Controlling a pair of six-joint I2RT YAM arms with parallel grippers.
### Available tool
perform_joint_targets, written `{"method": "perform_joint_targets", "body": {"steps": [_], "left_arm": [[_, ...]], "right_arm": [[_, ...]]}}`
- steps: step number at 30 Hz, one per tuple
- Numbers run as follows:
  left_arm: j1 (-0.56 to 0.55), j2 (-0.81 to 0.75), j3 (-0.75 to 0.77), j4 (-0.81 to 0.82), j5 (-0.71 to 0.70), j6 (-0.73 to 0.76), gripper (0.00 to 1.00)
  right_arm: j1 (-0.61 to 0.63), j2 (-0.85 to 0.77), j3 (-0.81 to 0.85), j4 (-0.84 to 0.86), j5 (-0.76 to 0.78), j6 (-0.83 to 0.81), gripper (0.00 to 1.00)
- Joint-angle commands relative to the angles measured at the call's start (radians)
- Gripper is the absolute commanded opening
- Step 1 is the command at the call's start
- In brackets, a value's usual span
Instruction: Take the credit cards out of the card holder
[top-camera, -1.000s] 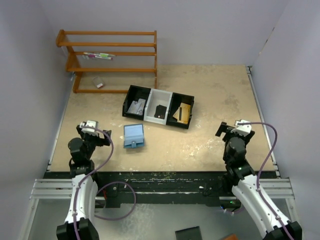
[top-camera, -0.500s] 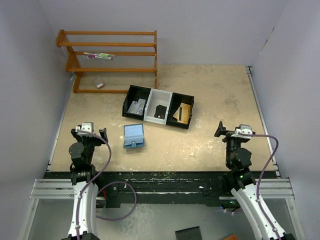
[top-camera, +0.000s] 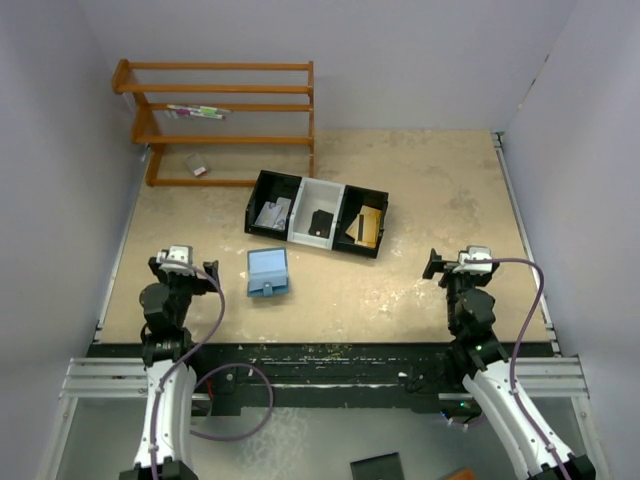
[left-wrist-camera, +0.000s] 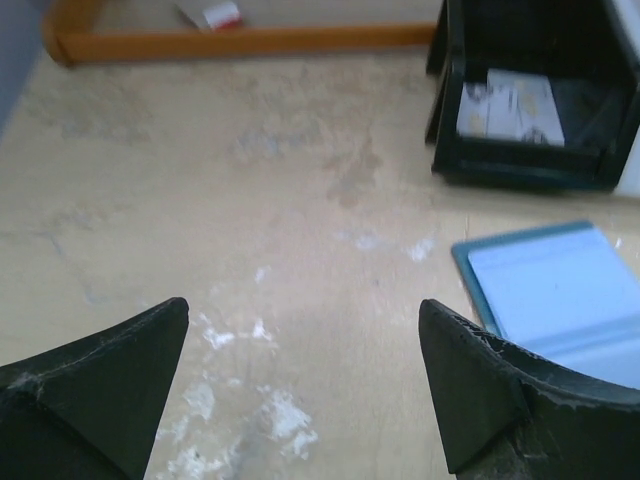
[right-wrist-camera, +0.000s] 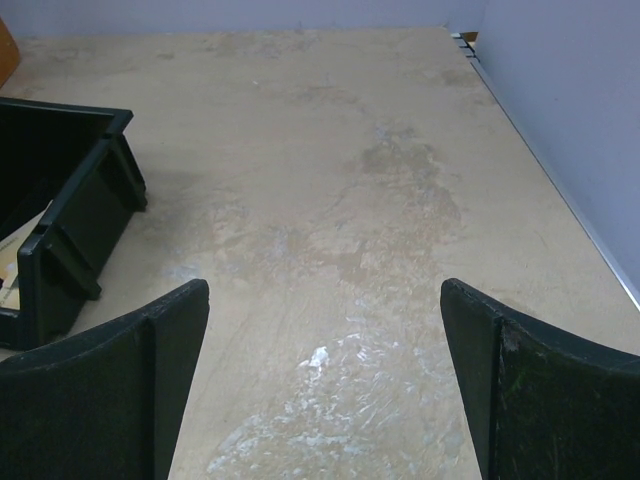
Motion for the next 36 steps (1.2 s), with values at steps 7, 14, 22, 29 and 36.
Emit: {"method": "perform_joint_targets", "body": {"steps": [7, 14, 22, 29, 36], "left_arm": [[-0.005, -0.008, -0.001, -0.005, 0.041, 0.014, 0.99], [-0.004, 0.201, 0.019, 0.114, 0.242, 0.099, 0.99], [-0.003, 0.182, 0.02, 0.11, 0.178, 0.067, 0.99], [-0.004, 0.236, 0.032, 0.138, 0.156, 0.062, 0.99], [-0.004, 0.265, 0.036, 0.147, 0.15, 0.061, 0.99]], "right_arm": [[-0.003, -0.003, 0.007, 0.042, 0.014, 0.007, 1.0], [-0.002, -0.012, 0.006, 0.037, 0.012, 0.005, 1.0], [-0.001, -0.005, 0.005, 0.042, 0.016, 0.008, 1.0], [-0.001, -0.004, 0.005, 0.043, 0.016, 0.009, 1.0], [-0.002, -0.004, 0.006, 0.043, 0.016, 0.008, 1.0]]}}
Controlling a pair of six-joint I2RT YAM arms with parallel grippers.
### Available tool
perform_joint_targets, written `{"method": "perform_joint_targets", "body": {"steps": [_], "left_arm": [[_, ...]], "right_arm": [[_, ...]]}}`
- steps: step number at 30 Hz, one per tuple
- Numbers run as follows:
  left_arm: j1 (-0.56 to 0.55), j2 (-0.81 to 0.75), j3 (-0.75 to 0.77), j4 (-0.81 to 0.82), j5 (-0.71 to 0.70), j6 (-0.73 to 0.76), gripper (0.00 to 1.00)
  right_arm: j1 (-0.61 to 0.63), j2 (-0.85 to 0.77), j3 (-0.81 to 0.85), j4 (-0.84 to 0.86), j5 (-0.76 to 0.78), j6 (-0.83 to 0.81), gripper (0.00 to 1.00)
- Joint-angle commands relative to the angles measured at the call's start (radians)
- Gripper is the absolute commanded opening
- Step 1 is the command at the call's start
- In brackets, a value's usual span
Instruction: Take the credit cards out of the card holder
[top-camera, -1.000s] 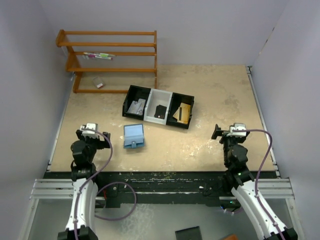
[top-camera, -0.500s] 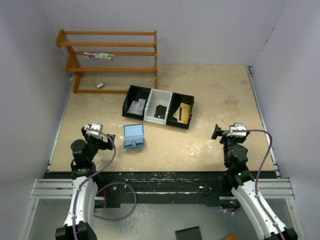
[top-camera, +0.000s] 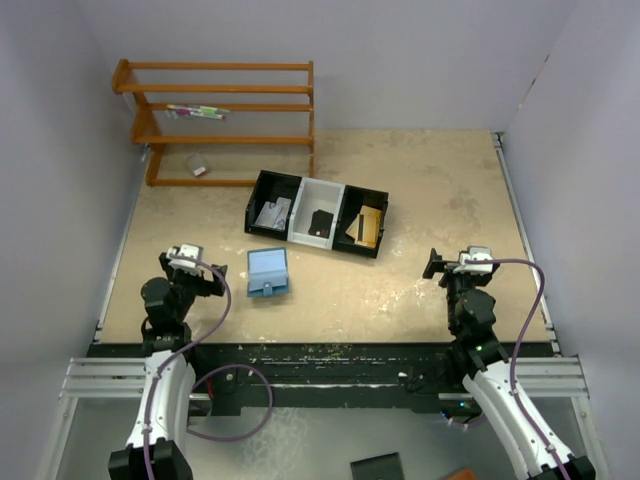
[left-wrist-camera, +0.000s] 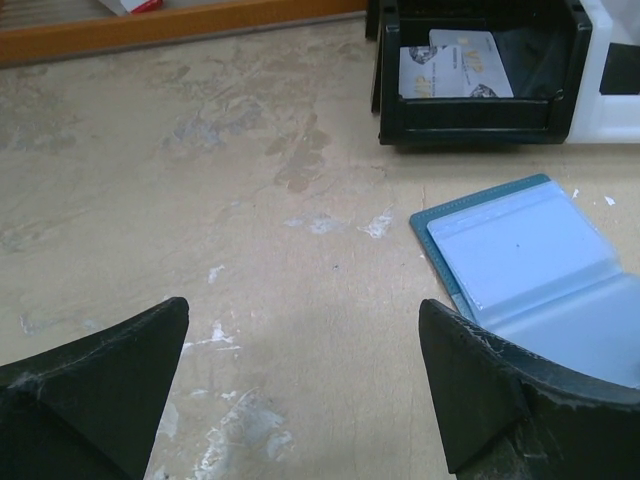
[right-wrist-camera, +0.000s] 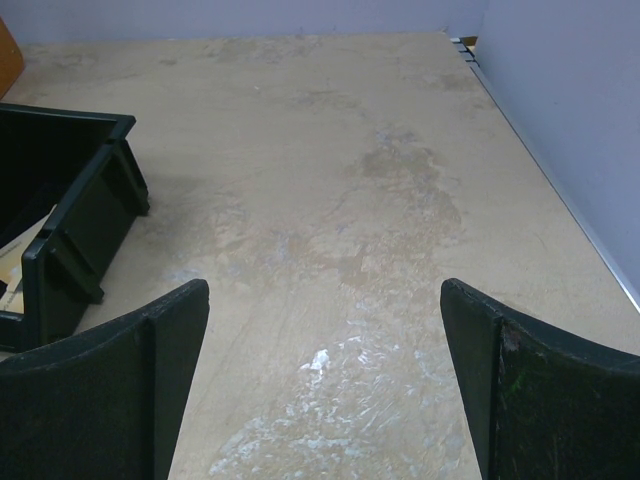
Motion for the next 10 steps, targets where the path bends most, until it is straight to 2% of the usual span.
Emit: {"method": "perform_joint_targets", "body": {"steps": [1, 10], "left_arm": [[-0.002, 0.025, 0.029, 0.051, -0.007, -0.009, 0.99], [-0.004, 0.022, 0.028, 0.049, -0.007, -0.009, 0.99]], "right_arm": [[-0.002, 0.001, 0.005, 0.043, 0.016, 0.007, 1.0], [-0.002, 0.002, 0.005, 0.043, 0.014, 0.008, 1.0]]}}
